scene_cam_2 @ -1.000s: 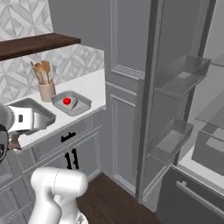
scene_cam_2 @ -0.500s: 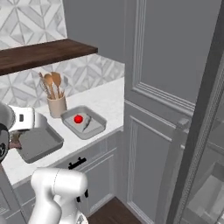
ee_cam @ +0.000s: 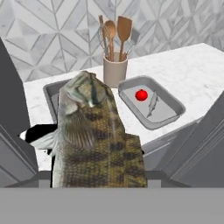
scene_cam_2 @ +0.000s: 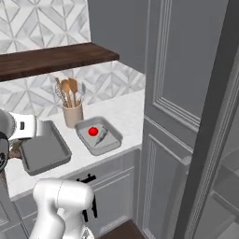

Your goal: Place one tomato and one fish in each tupperware on the nearby counter, to pack two identical lunches.

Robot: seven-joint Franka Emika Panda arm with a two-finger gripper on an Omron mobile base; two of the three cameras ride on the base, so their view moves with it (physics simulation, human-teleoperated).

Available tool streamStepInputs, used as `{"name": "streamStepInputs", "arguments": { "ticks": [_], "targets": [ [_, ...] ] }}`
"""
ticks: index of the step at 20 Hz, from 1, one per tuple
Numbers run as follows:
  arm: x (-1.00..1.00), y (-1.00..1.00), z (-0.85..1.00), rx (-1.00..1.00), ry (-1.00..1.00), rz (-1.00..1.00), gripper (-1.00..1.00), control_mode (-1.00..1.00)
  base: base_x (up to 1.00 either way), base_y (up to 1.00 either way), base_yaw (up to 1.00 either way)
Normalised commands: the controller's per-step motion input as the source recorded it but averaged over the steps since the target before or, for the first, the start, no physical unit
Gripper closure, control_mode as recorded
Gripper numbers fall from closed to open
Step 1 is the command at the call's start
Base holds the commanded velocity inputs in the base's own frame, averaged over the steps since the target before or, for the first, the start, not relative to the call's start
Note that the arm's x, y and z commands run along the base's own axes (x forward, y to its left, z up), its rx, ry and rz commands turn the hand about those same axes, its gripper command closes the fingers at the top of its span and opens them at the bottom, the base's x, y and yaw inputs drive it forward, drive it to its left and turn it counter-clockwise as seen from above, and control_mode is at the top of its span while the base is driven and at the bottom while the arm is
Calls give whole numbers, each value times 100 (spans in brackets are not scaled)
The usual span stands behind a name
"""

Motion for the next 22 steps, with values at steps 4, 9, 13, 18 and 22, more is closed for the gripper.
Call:
{"name": "streamStepInputs", "arguments": {
  "ticks": [4,9,13,18,22],
  "targets": [
    [0,0,0,0,0,0,100,100,89,-17,40],
    [0,0,0,0,0,0,100,100,95,-38,43],
    [0,0,0,0,0,0,100,100,71,-44,34],
    [0,0,0,0,0,0,100,100,59,-37,25],
    [30,-8,-6,0,0,5,100,-100,25,-11,9]
  ]
}}
